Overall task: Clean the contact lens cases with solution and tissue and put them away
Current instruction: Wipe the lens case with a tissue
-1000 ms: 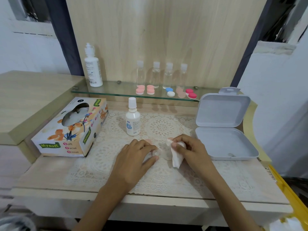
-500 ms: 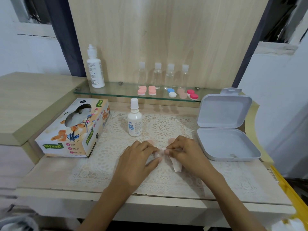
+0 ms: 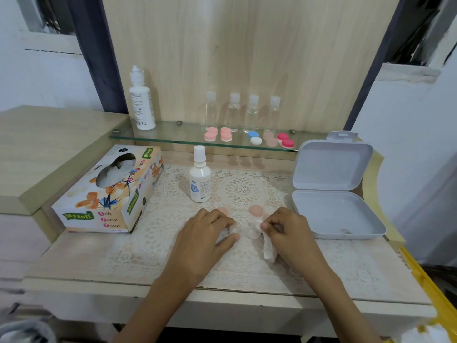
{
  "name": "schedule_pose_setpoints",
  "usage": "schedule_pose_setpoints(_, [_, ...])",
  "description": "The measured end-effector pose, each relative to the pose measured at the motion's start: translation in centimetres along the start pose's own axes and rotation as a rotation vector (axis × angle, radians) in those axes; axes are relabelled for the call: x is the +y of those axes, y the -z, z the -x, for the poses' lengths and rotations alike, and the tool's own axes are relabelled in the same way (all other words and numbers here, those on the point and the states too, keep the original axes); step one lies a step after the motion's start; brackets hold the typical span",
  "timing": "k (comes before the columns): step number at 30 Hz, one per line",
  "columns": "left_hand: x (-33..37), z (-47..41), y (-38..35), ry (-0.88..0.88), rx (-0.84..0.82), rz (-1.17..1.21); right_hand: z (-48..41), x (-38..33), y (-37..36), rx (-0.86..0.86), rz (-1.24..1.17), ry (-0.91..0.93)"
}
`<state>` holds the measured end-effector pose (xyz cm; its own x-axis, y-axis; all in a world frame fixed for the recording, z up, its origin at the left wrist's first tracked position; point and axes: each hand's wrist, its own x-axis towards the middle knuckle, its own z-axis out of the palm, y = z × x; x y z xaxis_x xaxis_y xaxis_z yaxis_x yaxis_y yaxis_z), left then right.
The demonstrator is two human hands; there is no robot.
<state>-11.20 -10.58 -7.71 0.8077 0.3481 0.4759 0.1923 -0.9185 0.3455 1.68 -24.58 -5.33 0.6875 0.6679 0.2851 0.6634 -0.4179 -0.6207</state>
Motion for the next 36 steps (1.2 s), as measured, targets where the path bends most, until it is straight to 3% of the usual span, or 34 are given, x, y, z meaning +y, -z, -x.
schedule_pose_setpoints(11, [0.1, 0.1, 0.7, 0.007, 0.007, 0.156, 0.5, 0.4, -0.1, 0.091, -0.402, -0.153])
schedule_pose_setpoints(14, [0.3, 0.1, 0.8, 0.006, 0.008, 0.197, 0.4, -0.1, 0.1, -0.066, -0.536, -0.224])
schedule_pose_setpoints(19, [0.4, 0.1, 1.0, -0.033, 0.052, 0.194, 0.1, -1.7, 1.5, -0.502, -1.084, -0.447])
schedule_pose_setpoints(24, [0.4, 0.1, 1.1, -0.069, 0.042, 0.189, 0.0, -1.2, 1.9, -0.632, -1.226, -0.448])
schedule_pose_setpoints(36, [0.1, 0.2, 0.9, -0.075, 0.063, 0.148, 0.6, -1.1, 1.0, -0.362, -1.135, -0.455])
